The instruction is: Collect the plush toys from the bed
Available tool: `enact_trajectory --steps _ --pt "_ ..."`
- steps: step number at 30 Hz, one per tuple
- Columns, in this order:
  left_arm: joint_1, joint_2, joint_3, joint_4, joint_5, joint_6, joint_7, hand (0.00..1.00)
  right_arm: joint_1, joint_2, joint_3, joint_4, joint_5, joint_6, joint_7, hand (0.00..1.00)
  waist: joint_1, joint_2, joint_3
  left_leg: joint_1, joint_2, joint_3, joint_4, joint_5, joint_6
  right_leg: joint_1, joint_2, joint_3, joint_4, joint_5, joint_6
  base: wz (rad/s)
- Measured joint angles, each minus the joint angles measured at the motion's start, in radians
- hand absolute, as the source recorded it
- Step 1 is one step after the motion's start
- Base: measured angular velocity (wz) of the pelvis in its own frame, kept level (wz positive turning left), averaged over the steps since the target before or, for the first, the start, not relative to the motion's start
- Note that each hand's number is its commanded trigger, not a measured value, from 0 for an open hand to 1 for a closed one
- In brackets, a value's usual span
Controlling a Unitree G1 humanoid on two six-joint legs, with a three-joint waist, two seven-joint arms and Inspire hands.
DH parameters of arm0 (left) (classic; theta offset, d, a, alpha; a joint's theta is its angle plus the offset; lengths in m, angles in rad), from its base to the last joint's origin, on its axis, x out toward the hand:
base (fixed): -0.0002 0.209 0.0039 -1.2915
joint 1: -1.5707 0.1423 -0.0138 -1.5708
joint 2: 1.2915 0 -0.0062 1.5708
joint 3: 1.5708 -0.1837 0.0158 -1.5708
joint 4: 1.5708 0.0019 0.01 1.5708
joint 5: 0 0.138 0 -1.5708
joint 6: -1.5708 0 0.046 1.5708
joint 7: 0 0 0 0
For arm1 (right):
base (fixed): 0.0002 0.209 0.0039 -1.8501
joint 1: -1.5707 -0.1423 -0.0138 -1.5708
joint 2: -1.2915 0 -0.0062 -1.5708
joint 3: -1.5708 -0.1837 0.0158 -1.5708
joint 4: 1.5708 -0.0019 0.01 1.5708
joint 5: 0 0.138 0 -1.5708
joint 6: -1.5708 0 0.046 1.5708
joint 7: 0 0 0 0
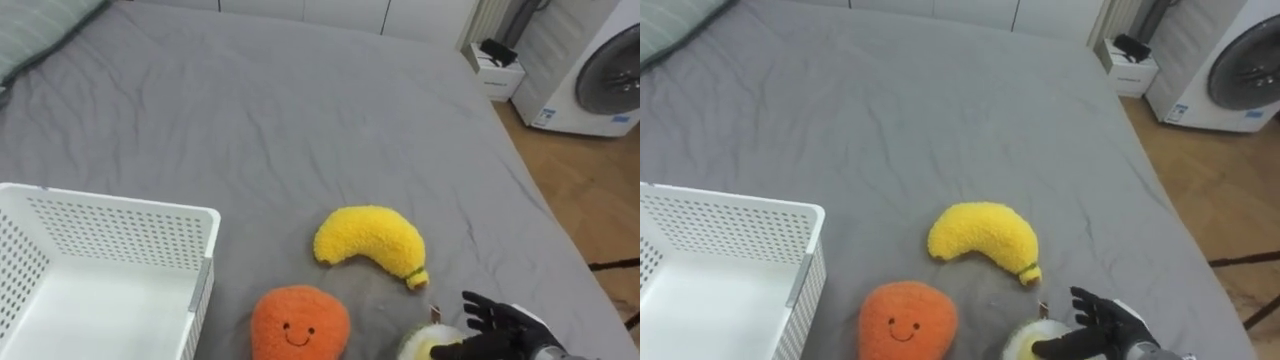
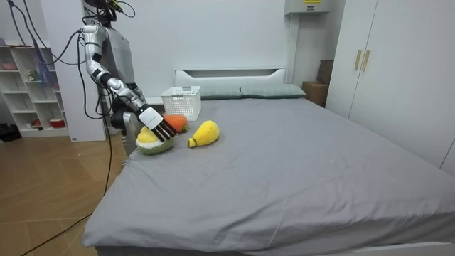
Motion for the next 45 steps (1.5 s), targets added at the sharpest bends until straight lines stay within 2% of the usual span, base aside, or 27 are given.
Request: enact_trajectory --steps 7,16,17,18,19,20,28,33,36,41,45 --pt "-0.004 0.000 0.000 0.000 0.001 0.000 -0.001 0.00 -0.002 0.001 -0.002 0.000 -0.107 0.013 0.063 0.00 0.002 0.010 0.0006 -0.016 0.001 -0.009 0.002 0.000 0.000 -0.009 -0.001 -0.011 0.001 0.000 0.000 0.04" --pt "-0.011 0.000 0.000 0.000 0.001 0.000 0.000 0.00 -0.008 0.001 -0.002 -0.022 -0.203 0.018 0.113 0.00 0.003 0.010 0.0004 -0.025 0.001 -0.008 0.002 0.000 0.000 -0.019 0.000 -0.011 0.001 0.000 0.000 0.00" --pt "-0.012 0.000 0.000 0.000 0.001 0.000 0.000 0.00 -0.008 0.001 -0.002 -0.022 -0.203 0.019 0.114 0.13 0.004 0.010 0.0005 -0.025 0.001 -0.008 0.002 0.000 0.000 -0.019 0.000 -0.011 0.001 0.000 0.000 0.00" --pt "-0.014 0.000 0.000 0.000 0.001 0.000 0.000 0.00 -0.008 0.001 -0.002 -0.022 -0.204 0.019 0.114 0.47 0.005 0.010 0.0005 -0.025 0.001 -0.008 0.002 0.000 0.000 -0.019 0.000 -0.011 0.001 0.000 0.000 0.00" --pt "-0.016 0.000 0.000 0.000 0.001 -0.001 0.000 0.00 -0.008 0.001 -0.002 -0.022 -0.205 0.019 0.114 0.60 0.005 0.010 0.0006 -0.025 0.001 -0.008 0.002 0.000 0.000 -0.019 0.000 -0.011 0.001 0.000 0.000 0.00" --pt "-0.017 0.000 0.000 0.000 0.001 -0.001 0.000 0.00 -0.008 0.001 -0.002 -0.022 -0.205 0.019 0.114 1.00 0.005 0.010 0.0006 -0.025 0.001 -0.008 0.002 0.000 0.000 -0.019 0.000 -0.011 0.001 0.000 0.000 0.00" --pt "-0.029 0.000 0.000 0.009 0.002 -0.004 0.000 0.00 -0.009 0.000 -0.003 -0.022 -0.235 0.019 0.111 1.00 0.030 0.014 0.0035 -0.017 0.001 -0.008 0.001 0.000 0.000 -0.005 0.001 -0.011 0.001 0.000 0.000 0.00" --pt "-0.025 0.000 -0.001 0.009 0.003 -0.004 0.005 0.00 -0.008 0.000 -0.003 -0.022 -0.270 0.020 0.113 1.00 0.028 0.023 0.0065 -0.023 0.001 -0.008 0.002 0.000 0.000 -0.016 0.000 -0.011 0.001 0.000 0.000 0.00" --pt "-0.026 0.000 -0.001 0.007 0.003 -0.004 0.010 0.00 -0.005 0.002 -0.003 -0.022 -0.275 0.020 0.114 1.00 0.024 0.025 0.0038 -0.032 0.001 -0.008 0.002 0.000 0.000 -0.021 0.000 -0.011 0.002 0.000 -0.001 0.00" --pt "-0.020 -0.002 -0.002 -0.039 0.001 -0.006 0.032 0.00 0.001 0.002 -0.002 -0.033 -0.276 0.020 0.089 1.00 0.022 0.026 0.0041 -0.033 0.000 -0.007 0.000 0.001 -0.001 -0.021 0.000 -0.012 0.001 0.000 0.000 0.00" --pt "-0.011 -0.005 -0.003 -0.053 -0.001 -0.012 0.059 0.00 0.028 0.002 -0.003 -0.127 -0.276 0.020 0.068 1.00 0.020 0.024 0.0030 -0.030 0.000 -0.007 -0.001 0.001 0.000 -0.019 0.000 -0.009 0.002 0.000 -0.001 0.00"
